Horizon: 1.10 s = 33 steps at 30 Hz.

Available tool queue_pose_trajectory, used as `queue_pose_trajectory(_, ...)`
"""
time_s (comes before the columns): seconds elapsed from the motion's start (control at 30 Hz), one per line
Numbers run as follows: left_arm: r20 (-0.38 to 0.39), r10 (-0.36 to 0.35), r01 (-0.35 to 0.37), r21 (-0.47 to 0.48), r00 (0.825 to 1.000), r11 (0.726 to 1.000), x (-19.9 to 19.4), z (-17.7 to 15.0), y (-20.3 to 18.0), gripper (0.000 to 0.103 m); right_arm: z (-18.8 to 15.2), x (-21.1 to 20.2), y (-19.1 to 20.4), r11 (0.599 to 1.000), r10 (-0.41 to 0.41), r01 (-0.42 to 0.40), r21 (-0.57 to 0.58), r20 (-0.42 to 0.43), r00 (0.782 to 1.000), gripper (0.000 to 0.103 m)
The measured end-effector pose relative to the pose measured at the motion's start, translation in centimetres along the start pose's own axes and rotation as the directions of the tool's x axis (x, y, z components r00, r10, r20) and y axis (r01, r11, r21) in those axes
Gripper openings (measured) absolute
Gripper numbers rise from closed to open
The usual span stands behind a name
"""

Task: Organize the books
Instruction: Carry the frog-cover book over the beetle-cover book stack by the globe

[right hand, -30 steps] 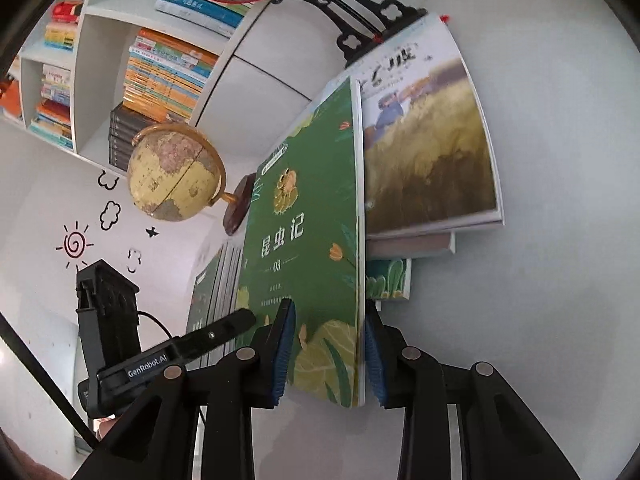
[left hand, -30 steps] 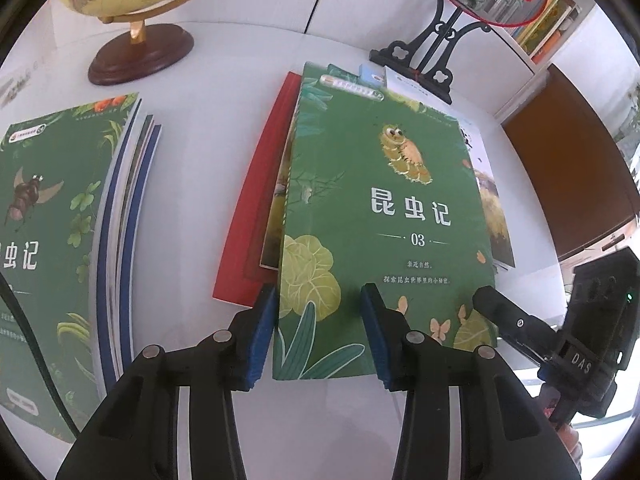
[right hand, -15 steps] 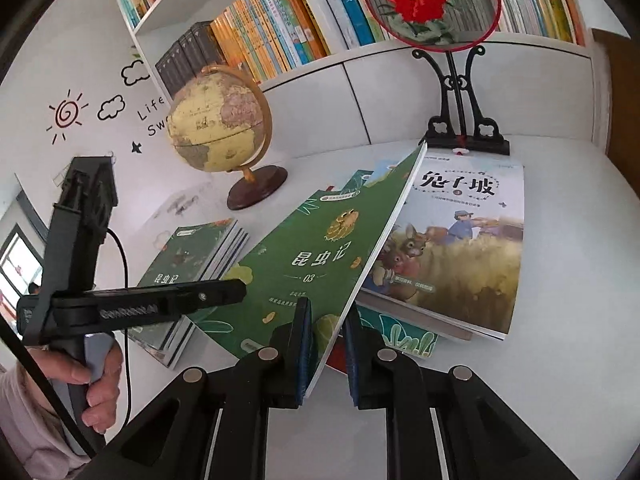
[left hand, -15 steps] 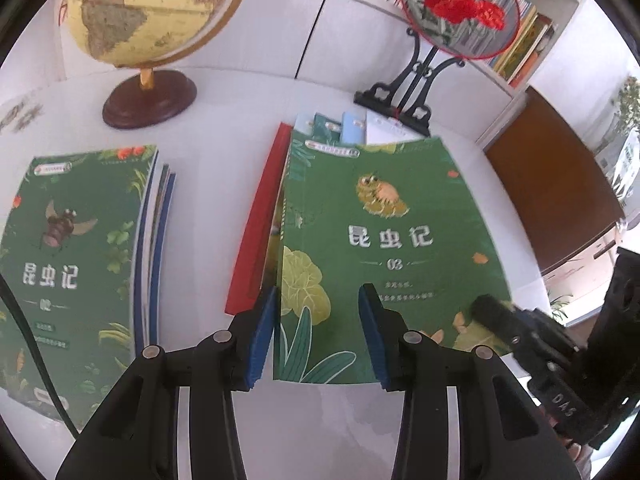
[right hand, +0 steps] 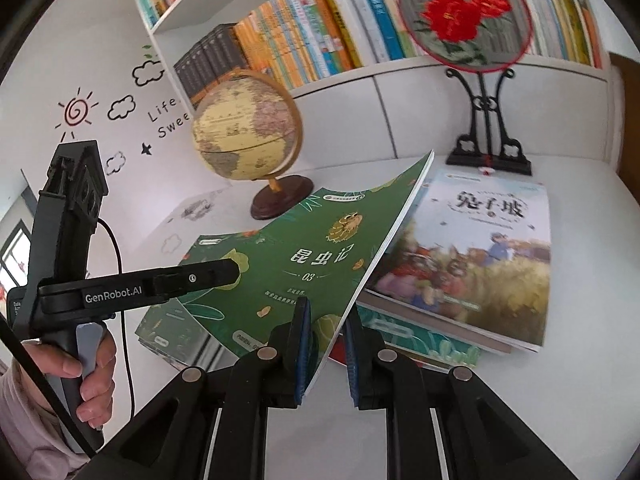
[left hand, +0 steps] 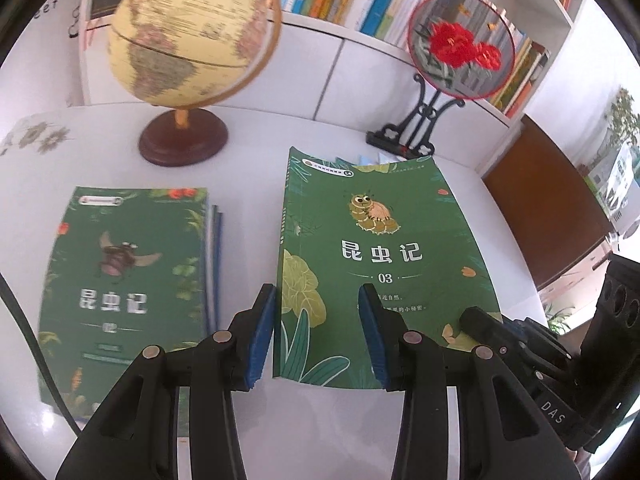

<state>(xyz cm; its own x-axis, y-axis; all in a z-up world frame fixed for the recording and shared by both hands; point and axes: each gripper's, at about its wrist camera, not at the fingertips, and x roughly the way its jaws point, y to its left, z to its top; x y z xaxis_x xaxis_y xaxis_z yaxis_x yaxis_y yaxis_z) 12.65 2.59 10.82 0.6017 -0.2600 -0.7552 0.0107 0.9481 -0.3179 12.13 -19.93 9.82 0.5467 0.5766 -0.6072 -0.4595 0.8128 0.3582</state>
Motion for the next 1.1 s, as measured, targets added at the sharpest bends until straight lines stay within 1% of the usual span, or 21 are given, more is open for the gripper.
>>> queue_pose_trajectory(0.27,0.037,0.041,-0.040,-0.021,0.998,0.999,-2.7,0.3,3.7,0.038,0.8,1.6,3.6,0.999,0.046,-0.046,-0.019,0.006,0.999,0.015)
queue_pose_trajectory(0.63,0.070,0.112,-0.104,-0.115,0.991,0.988,-6.4,-0.9,10.7,0.038,1.3,5.6,10.5,0.988,0.125,-0.127,-0.084,-0.025,0.992,0.015)
queue_pose_trajectory(0.83,0.070,0.143,-0.131,-0.150,0.987,0.980,-7.7,-1.8,13.7,0.038,1.2,7.7,13.5,0.981,0.155,-0.160,-0.108,-0.053,0.986,0.016)
queue_pose_trajectory(1.1,0.052,0.153,-0.141,-0.181,0.987,0.973,-7.8,-2.8,16.4,0.038,0.3,10.2,15.8,0.977,0.174,-0.184,-0.108,-0.092,0.980,0.016)
